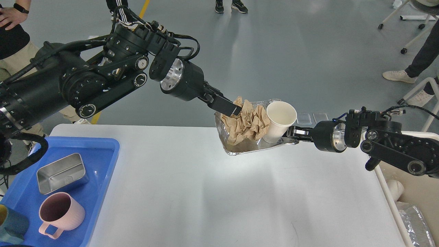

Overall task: Tidy desktop
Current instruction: 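Open the left gripper and raise it away from the foil tray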

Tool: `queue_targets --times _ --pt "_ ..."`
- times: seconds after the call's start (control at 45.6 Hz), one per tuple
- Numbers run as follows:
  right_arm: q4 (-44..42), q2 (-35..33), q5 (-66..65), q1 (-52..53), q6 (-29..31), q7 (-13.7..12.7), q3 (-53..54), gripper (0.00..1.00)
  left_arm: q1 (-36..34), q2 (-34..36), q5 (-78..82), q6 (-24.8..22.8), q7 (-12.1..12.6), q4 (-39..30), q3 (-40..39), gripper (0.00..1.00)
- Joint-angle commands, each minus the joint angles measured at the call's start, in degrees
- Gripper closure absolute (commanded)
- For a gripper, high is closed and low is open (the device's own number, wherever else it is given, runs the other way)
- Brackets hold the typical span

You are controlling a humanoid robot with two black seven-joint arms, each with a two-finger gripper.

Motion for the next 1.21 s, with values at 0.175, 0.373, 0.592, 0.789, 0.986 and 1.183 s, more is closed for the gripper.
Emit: queue_targets --times 0.175,0.373,0.592,0.789,0.986,1.183 --pt "-0.2 0.0 0.0 -0.12 0.0 0.0 -0.12 1.0 2.07 8.01 -3.47 0.92 0.11 -4.95 -1.44 0.03" --pt "-0.2 0.0 0.0 -1.0 0.0 0.0 -0.12 1.0 8.12 14.86 -5.94 4.17 0.47 -4.95 -9.61 0.03" --pt "-0.38 0.0 -0.09 -1.35 0.0 0.0 -0.12 1.0 18.93 19.35 -5.94 12.17 0.9 -4.77 -18.84 0.03" --pt "-0.38 0.0 -0.09 -1.26 0.09 -0.09 -0.21 1.0 26.15 23.3 -10.41 12.61 4.59 -4.68 -25.52 0.03" --pt "-0.38 0.27 -0.09 -1.26 0.0 -0.09 -0.21 1.0 28.95 26.29 -20.69 15.41 14.05 -4.16 -26.58 0.03" --pt "-0.38 0.09 -0.09 -1.26 0.0 -0.09 -0.21 1.0 35.45 26.56 -32.38 22.81 21.47 -4.07 -30.88 0.03"
